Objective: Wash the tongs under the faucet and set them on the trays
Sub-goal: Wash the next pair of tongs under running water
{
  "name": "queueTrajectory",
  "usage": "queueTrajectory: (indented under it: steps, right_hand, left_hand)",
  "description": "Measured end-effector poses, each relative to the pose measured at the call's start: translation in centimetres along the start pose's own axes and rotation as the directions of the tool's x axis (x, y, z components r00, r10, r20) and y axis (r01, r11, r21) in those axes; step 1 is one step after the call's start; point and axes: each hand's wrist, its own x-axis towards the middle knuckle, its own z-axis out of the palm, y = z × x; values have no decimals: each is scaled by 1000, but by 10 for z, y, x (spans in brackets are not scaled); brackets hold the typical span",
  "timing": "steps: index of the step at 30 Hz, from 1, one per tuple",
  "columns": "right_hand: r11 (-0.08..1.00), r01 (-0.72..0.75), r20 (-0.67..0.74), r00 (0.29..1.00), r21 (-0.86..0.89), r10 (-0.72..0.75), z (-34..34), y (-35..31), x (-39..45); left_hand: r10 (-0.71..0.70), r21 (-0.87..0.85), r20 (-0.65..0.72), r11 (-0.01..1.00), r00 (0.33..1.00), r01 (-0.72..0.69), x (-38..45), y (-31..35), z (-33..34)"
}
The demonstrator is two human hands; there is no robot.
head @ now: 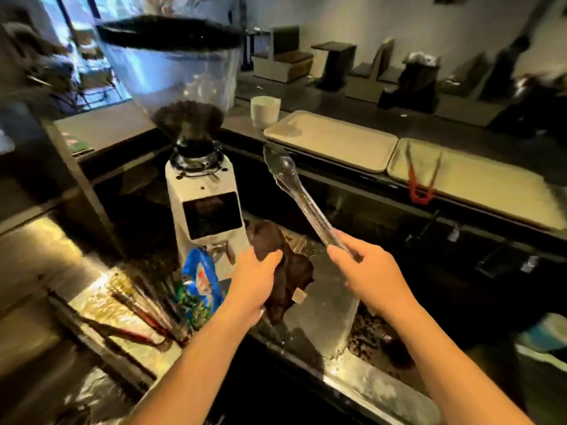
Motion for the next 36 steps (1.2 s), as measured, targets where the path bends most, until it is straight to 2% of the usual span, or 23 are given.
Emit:
queueTrajectory:
  steps: [4, 8, 12, 18, 24, 29, 33, 36]
  right_hand:
    - [996, -94, -25, 995, -6, 94, -40, 21, 23]
    - [984, -168, -42, 985, -56, 165, -65, 39, 63]
    - [952, -304, -91, 948, 26, 305, -85, 39, 100]
    - [935, -344, -257, 900, 82, 353, -118, 50, 126]
    - [897, -438, -400, 812, 62, 424, -164, 94, 122]
    - [825, -550, -382, 740, 130, 554, -183, 128, 125]
    - [774, -589, -347, 693, 232, 631, -184, 145, 145]
    - [765, -601, -340, 687, 232, 642, -181, 150, 161]
  left_hand:
    - [-13, 27, 73, 1000, 997, 11, 24, 21, 58]
    - [-23, 97, 87, 995, 996, 14, 46, 42, 103]
    - [-11, 113, 141, 994, 990, -5, 62, 58, 134]
    - [16, 92, 232, 995, 972, -39, 69, 76, 176]
    - [-31, 87, 422, 996, 906, -7, 53, 85, 236]
    - [-78, 118, 501, 993, 862, 21, 44, 77, 270]
    - [-92, 124, 486, 992, 869, 35, 48, 69, 277]
    - [-101, 111, 479, 992, 872, 54, 52, 66, 276]
